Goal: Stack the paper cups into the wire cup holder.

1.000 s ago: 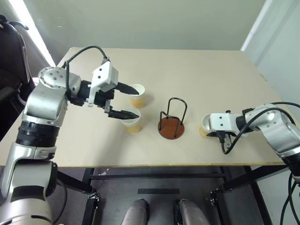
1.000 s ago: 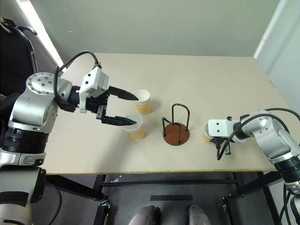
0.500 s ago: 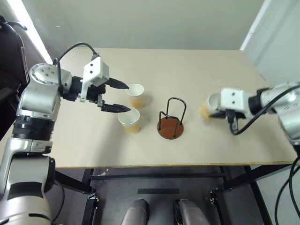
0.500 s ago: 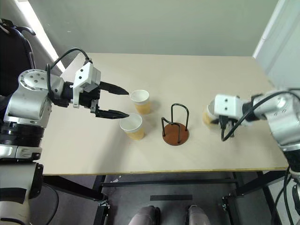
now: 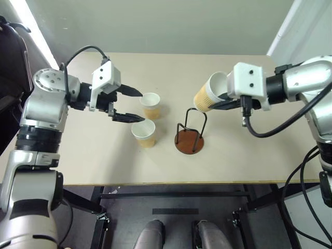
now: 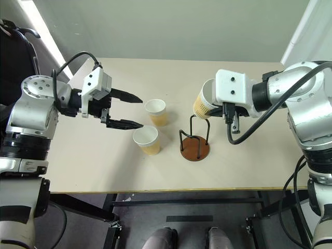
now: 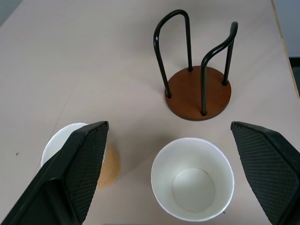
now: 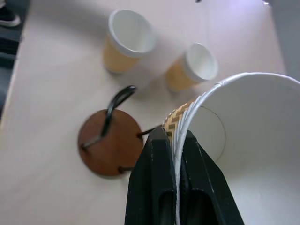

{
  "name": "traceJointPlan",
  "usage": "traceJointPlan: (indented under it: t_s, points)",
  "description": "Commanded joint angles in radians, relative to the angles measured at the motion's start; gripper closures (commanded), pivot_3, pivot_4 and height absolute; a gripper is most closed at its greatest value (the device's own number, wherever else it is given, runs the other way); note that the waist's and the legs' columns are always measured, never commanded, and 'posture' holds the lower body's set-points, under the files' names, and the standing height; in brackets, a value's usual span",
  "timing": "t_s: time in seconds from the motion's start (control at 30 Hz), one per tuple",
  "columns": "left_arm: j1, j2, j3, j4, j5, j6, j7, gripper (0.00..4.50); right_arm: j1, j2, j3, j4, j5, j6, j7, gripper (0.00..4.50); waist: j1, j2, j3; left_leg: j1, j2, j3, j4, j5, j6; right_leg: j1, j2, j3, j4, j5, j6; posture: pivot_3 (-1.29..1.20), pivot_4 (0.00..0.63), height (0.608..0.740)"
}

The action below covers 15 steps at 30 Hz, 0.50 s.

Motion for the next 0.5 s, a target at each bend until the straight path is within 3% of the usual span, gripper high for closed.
traceJointPlan:
  t_s: [0.03, 0.5]
  points:
    - [-0.034, 0.003, 0.021, -0.008, 0.0, -0.01, -0.004, 0.0, -0.025, 0.009, 0.01, -0.022, 0.005, -0.018, 0.01, 4.48, 0.0, 0.0, 0.0, 0.0, 0.0, 0.0, 0.0, 0.0, 0.0, 0.0, 0.0, 0.0, 0.0, 0.0, 0.0, 0.0, 0.15, 0.74]
    - [-0.019, 0.011, 0.028, -0.038, -0.009, 0.008, -0.002, 0.0, 0.002, 0.046, 0.077, -0.001, -0.025, -0.077, 0.004, 4.48, -0.001, 0.0, 0.0, 0.0, 0.0, 0.0, 0.0, 0.0, 0.0, 0.0, 0.0, 0.0, 0.0, 0.0, 0.0, 0.0, 0.15, 0.74]
